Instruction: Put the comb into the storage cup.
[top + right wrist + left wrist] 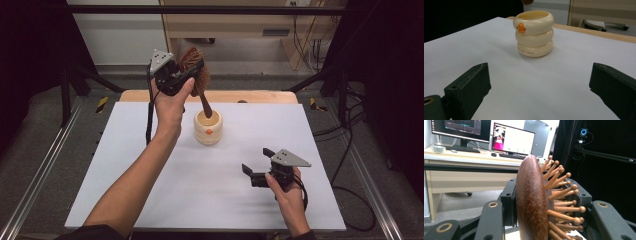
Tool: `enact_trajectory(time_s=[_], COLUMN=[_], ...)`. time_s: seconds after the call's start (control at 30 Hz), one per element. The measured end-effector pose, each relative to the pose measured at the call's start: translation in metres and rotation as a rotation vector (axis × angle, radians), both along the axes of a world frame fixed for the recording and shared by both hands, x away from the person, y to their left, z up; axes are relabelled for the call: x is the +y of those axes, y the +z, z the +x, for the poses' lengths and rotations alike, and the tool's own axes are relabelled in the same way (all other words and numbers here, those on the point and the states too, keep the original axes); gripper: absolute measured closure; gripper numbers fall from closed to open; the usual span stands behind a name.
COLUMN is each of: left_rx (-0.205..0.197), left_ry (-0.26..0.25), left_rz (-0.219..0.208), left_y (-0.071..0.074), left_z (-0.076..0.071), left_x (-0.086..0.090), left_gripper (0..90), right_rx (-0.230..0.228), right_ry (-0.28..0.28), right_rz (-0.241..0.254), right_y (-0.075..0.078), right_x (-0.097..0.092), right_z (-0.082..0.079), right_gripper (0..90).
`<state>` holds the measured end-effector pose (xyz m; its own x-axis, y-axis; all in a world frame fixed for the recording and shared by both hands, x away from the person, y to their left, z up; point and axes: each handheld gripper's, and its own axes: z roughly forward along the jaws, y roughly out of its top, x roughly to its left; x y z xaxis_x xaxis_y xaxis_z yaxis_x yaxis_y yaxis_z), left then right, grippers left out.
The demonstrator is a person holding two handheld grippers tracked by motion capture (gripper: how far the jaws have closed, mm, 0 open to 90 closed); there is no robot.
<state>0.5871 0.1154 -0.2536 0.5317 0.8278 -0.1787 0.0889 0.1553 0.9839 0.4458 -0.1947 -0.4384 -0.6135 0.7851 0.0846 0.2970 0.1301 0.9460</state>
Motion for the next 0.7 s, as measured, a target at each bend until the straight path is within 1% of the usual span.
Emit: enact_trajectory(time_s=[0.27, 0.4, 0.53, 0.7], left_rx=[-0.001, -0.013, -0.009, -0.009], left_ry=[0.011, 0.023, 0.022, 0.021], left_rz=[0.024, 0.053, 0.048, 0.053], left_y=[-0.0038, -0.0056, -0.0077, -0.0084], left_z=[0.0028, 0.0039, 0.0049, 0.0051], left_x=[-0.0033, -0.0052, -0.007, -0.0091], left_gripper=[50.1, 50.1, 50.1, 50.1], right_rx=[0.003, 0.005, 0.003, 0.003], right_ry=[0.0, -0.001, 0.0, 0.0], right_rz=[0.006, 0.008, 0.009, 0.008], right_y=[0.0001, 0.0, 0.0001, 0.0002], right_x=[-0.0004, -0.0005, 0.0, -0.0002], right_z=[0.0, 0.0002, 0.0, 0.0], right_gripper=[3.9, 3.9, 3.9, 3.9])
